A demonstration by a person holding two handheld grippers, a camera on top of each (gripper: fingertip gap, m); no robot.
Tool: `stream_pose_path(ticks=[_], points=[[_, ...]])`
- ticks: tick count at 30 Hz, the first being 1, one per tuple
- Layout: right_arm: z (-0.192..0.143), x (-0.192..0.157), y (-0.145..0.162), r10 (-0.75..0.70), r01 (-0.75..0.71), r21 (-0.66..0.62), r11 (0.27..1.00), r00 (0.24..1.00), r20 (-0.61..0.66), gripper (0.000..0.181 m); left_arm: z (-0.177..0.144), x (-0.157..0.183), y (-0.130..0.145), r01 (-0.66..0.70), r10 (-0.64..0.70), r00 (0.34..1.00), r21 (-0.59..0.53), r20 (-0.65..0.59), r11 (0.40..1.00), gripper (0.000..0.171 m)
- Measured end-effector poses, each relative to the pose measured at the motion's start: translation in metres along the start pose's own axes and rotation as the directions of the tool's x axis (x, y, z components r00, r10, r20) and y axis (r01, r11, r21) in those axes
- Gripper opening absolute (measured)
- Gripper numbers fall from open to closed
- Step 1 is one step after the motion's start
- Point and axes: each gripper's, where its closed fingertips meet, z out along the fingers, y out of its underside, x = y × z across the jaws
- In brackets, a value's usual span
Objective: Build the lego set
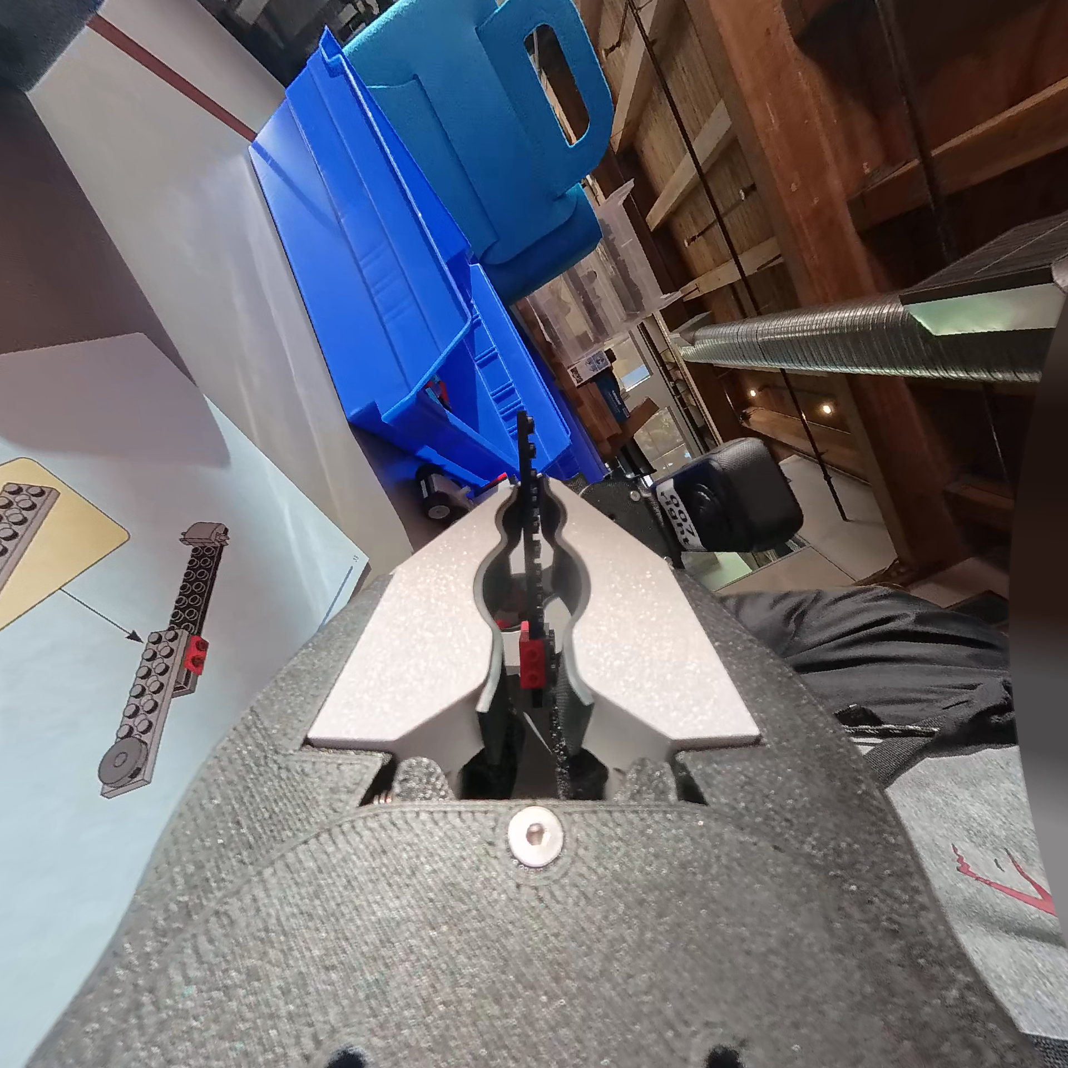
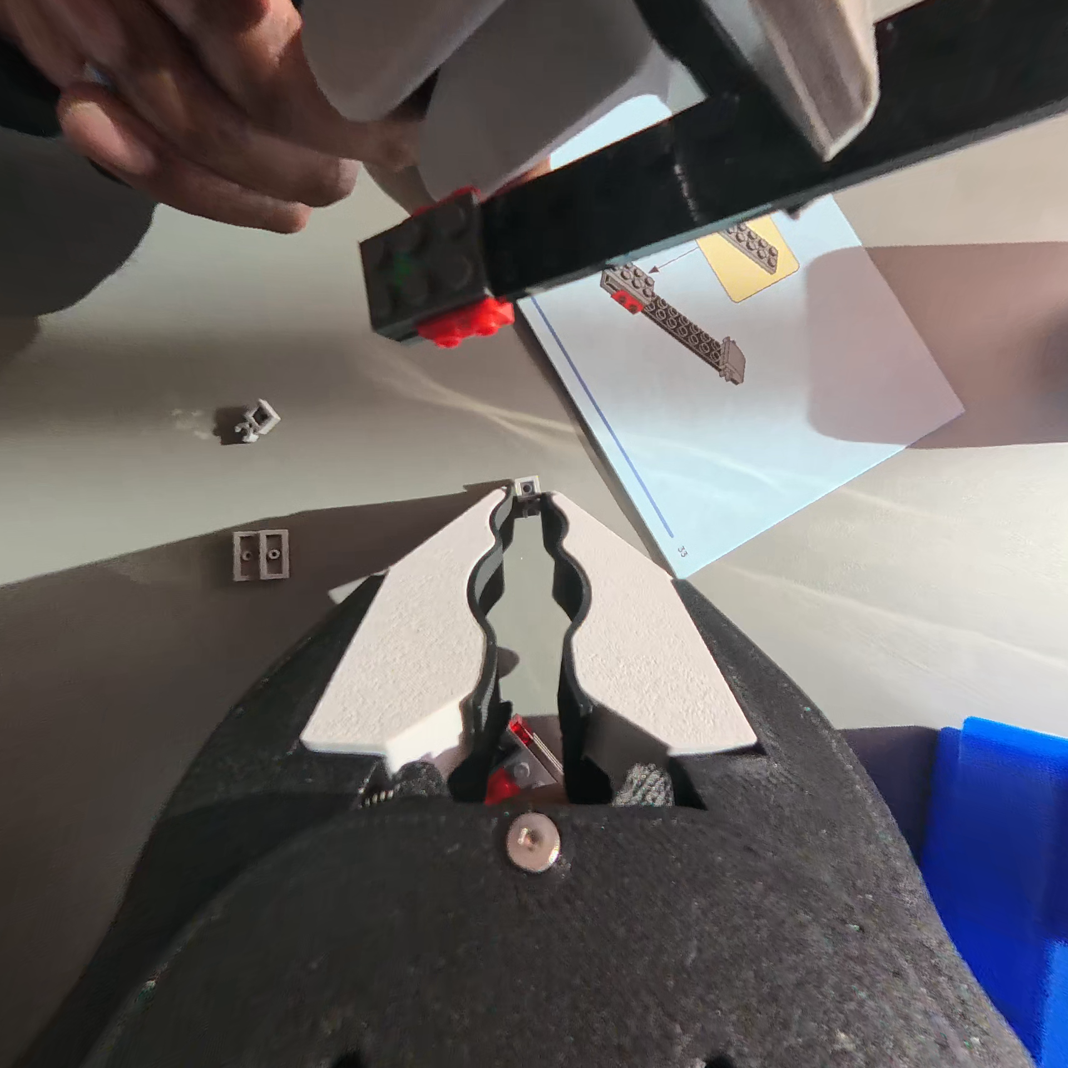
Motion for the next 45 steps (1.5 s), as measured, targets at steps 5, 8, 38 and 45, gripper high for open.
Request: stream_pose_path(ticks=[5, 8, 38, 45], points=[[-0.021, -0.004, -0.021, -0.028, 0.030, 0.142, 0.989, 0.999, -0.021, 0.009, 0.000, -0.002, -0.001, 0.008, -0.008, 1.000, 0.006, 0.002, 1.000, 0.006], [-0.043, -0.006, -0.037, -0.045, 0.054, 0.248, 0.967, 0.998, -0.041, 0.011, 0.000, -0.002, -0.001, 0.011, -0.011, 1.000, 0.008, -0.001, 1.000, 0.006], [0.002, 0.004, -0.007, -0.055, 0.058, 0.038, 0.998, 0.997, -0.063, 0.026, -0.006, 0.006, -0.010, -0.002, 0.002, 1.000, 0.042, 0.003, 0.999, 0.006], [-0.004, 0.017, -0.015, -0.015, 0.027, 0.084, 0.996, 0.990, -0.140, 0.026, -0.008, 0.007, -0.013, -0.006, 0.006, 1.000, 0.053, 0.006, 0.999, 0.006]])
